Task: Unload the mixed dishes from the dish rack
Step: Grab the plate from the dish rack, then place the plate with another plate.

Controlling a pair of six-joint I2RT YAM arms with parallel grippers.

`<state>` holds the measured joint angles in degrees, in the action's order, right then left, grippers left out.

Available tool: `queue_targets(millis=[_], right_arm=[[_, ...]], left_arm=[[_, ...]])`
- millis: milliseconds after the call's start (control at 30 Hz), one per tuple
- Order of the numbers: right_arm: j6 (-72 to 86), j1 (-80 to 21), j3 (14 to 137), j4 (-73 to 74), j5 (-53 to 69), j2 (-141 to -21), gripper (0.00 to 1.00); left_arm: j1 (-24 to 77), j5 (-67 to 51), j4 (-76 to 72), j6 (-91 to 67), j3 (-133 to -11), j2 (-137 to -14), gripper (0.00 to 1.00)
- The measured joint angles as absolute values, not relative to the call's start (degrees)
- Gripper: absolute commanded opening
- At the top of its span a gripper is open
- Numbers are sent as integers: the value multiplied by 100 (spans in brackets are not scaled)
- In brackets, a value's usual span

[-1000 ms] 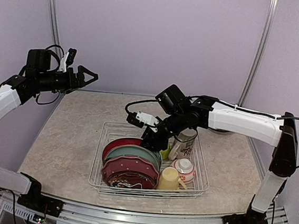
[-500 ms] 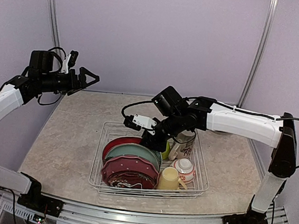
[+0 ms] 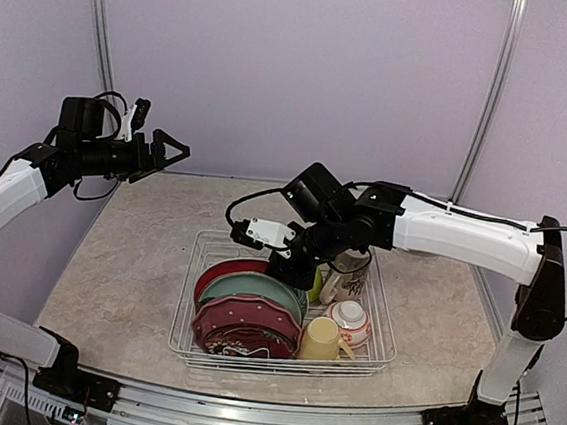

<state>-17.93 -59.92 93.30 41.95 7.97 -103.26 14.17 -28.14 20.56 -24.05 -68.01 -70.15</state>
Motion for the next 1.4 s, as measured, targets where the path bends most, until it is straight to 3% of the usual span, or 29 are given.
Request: queue_targets(millis=[300,633,933,1400], right_arm=[[-1553,-6020,9362,4351,423,-9747,0],[-1160,-6010,10274,4521,91,-9682,0],[-456,-5830,9870,4233,-495,-9290,0],[1476,-3944,8390,2469,8,-7911,0]], left_arm=[[1417,-2825,2056,-2421,-6801,-7024,99],[1339,-2910,2023,-2530,-6796,-7026,99],[1223,-2915,2014,-2541,-6796,-7026,99],[1052,-3083,2003,-2790,-6796,-7126,99]])
